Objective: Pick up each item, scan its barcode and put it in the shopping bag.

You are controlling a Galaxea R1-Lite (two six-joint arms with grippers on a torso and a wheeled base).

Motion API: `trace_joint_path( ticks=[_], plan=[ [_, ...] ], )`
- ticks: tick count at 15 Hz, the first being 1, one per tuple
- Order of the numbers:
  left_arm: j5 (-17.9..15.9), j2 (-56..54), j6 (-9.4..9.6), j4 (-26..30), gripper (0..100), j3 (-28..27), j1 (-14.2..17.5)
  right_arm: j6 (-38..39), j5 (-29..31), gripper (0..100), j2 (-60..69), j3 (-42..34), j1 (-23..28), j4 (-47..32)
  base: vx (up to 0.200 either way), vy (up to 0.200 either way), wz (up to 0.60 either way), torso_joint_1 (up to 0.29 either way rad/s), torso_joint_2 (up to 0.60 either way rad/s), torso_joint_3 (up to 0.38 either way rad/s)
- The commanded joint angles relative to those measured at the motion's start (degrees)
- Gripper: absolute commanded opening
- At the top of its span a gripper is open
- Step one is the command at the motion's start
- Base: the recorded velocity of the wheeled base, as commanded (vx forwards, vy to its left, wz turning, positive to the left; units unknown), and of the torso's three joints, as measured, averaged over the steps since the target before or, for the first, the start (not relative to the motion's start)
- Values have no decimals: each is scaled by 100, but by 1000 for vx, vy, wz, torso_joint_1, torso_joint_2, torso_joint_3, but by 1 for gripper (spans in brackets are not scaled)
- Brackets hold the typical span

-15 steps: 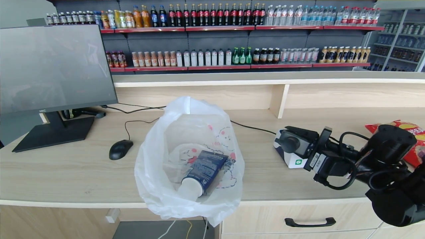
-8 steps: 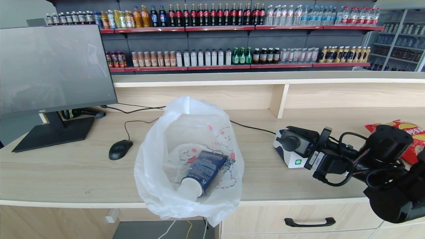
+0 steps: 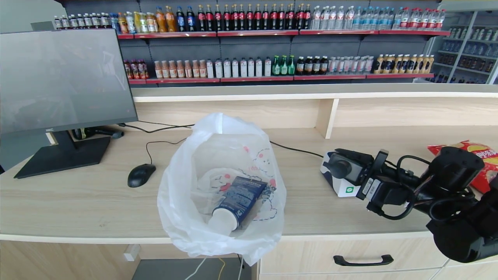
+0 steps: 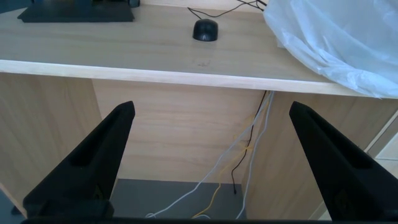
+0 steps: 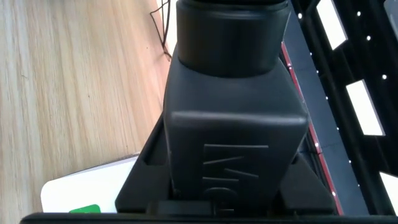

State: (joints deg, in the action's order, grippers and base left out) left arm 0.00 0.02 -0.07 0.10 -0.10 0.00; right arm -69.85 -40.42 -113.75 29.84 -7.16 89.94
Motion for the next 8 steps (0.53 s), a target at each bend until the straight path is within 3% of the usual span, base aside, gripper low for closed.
trace_joint_path(
  ticks=[1, 8],
  plan=[
    [0, -2, -1, -1, 100, 1, 0, -2, -1, 0, 37, -5, -5, 6, 0, 0, 0, 0, 0, 0],
    [0, -2, -1, -1, 100, 1, 0, 33, -1, 0, 72, -22, -5, 6, 0, 0, 0, 0, 0, 0]
  ],
)
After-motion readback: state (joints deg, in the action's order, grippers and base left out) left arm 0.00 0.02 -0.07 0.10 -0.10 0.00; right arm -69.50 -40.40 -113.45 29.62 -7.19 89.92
